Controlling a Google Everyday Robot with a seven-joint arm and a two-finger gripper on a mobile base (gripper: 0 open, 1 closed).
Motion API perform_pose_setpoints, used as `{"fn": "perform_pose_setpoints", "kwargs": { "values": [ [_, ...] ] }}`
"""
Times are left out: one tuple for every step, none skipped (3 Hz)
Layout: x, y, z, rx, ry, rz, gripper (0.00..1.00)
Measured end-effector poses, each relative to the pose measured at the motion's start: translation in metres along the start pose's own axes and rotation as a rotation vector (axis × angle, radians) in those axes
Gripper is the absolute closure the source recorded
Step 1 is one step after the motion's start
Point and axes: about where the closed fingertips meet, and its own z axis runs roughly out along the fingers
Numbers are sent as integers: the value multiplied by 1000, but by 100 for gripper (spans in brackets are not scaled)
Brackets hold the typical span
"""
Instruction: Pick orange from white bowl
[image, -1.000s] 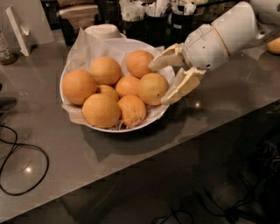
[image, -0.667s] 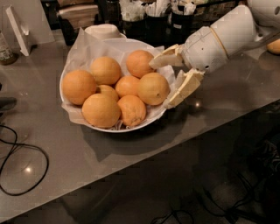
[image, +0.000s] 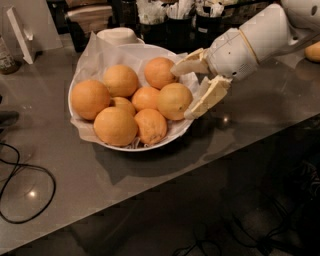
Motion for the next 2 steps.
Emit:
{"fn": "perform_pose_setpoints", "kwargs": {
  "values": [
    [-2, 0, 1, 15, -15, 14, 37],
    [-5, 3, 3, 47, -41, 39, 40]
  ]
}}
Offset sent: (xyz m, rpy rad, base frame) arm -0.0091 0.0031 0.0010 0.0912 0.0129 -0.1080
